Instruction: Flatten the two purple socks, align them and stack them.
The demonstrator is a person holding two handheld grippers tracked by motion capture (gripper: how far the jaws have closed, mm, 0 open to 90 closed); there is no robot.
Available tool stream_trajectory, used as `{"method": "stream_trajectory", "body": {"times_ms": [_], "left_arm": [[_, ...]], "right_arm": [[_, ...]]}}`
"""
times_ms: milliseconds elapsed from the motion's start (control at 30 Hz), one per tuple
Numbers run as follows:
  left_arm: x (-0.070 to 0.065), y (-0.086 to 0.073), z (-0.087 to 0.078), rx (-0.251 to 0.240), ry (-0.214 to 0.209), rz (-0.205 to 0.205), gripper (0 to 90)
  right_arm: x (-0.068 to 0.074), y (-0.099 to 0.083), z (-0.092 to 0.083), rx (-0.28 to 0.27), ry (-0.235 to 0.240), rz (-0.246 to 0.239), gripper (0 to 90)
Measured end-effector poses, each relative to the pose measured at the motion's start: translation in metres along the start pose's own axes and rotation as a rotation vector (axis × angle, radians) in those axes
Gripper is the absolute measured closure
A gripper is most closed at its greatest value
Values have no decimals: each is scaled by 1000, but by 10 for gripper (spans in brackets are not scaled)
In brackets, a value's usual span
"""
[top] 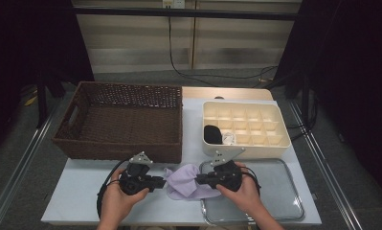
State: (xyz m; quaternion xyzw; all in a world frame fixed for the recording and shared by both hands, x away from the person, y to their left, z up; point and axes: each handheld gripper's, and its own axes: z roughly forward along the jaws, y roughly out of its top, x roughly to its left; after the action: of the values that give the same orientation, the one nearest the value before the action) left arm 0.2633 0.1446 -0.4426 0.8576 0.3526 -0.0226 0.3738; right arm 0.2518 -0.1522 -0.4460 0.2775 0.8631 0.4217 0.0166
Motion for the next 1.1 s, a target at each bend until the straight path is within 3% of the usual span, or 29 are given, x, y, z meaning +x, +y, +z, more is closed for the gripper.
{"method": "stream_trajectory", "body": {"times_ms": [67, 133, 200, 300, 333, 433, 567, 667, 700, 733, 833, 867, 967, 1000, 1100], "left_arm": [[3, 3, -5, -62, 38, -7, 709], [5, 5, -7, -92, 82, 15, 624], [7, 6, -3, -86, 86, 27, 622], [15, 7, 4, -101, 80, -18, 574], [16, 7, 6, -112, 99, -27, 567], [18, 9, 9, -126, 98, -28, 519], [12, 15, 14, -145, 68, 5, 517], [8, 17, 23, -101, 92, 59, 474], [7, 17, 26, -86, 77, 57, 473], [8, 16, 29, -87, 59, 50, 476], [7, 13, 38, 11, 78, 75, 568], [7, 12, 40, 30, 59, 70, 593], [7, 12, 39, 56, 29, 81, 743], [5, 12, 38, 60, 40, 91, 786], [4, 14, 33, 26, 55, 82, 811]], "right_arm": [[-3, -6, -3, 5, -6, 9, 883], [-4, -8, -5, -6, 8, 23, 883], [-4, -9, -4, -1, -1, 21, 882], [-4, -12, 1, 10, 11, 24, 882], [-3, -12, 2, 17, 9, 24, 882], [0, -15, 5, 29, 20, 15, 881], [3, -19, 7, 42, 29, 21, 880], [4, -23, 9, 44, 38, 29, 879], [5, -24, 10, 45, 42, 32, 879], [6, -25, 11, 45, 41, 33, 879], [6, -25, 11, 45, 37, 34, 878], [6, -25, 12, 44, 40, 37, 877], [4, -25, 13, 38, 41, 41, 878], [4, -25, 13, 38, 40, 43, 877], [4, -24, 12, 37, 30, 39, 877]]}}
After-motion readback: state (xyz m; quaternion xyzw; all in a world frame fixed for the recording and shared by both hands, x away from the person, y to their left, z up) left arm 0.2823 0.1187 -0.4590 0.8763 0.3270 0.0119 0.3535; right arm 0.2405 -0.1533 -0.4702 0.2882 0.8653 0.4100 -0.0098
